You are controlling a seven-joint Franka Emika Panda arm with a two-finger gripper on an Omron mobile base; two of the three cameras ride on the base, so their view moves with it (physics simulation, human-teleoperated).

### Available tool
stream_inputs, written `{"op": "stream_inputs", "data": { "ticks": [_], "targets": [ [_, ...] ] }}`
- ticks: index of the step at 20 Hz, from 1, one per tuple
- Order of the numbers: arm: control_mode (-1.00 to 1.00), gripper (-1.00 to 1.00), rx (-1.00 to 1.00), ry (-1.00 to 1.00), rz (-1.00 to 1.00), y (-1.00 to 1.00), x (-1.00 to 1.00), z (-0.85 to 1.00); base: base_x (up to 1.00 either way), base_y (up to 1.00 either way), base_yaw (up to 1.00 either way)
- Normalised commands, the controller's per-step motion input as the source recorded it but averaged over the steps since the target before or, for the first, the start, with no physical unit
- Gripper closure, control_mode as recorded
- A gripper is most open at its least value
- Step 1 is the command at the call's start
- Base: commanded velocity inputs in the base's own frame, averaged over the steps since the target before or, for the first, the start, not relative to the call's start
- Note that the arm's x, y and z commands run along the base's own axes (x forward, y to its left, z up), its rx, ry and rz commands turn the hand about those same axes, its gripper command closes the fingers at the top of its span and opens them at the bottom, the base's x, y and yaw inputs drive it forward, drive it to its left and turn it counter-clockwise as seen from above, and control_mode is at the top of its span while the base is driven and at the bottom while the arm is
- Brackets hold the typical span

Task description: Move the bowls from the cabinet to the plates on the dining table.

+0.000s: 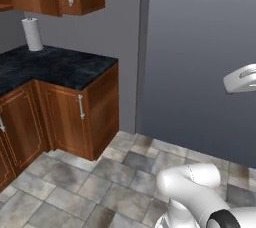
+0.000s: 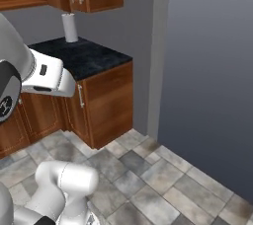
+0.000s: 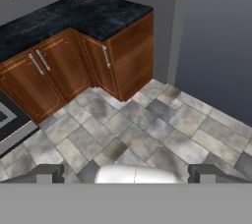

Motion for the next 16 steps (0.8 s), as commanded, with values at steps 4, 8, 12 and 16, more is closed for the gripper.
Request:
{"op": "stream_inputs", "data": {
  "ticks": [4,8,12,16],
  "targets": [
    [1.0,-1.0,0.0,0.0,0.0,0.0,0.0,0.0,0.0,0.0,0.25],
    [1.0,-1.0,0.0,0.0,0.0,0.0,0.0,0.0,0.01,0.0,0.25],
    [1.0,-1.0,0.0,0.0,0.0,0.0,0.0,0.0,0.01,0.0,0.25],
    [1.0,-1.0,0.0,0.0,0.0,0.0,0.0,0.0,0.01,0.0,0.25]
  ]
}}
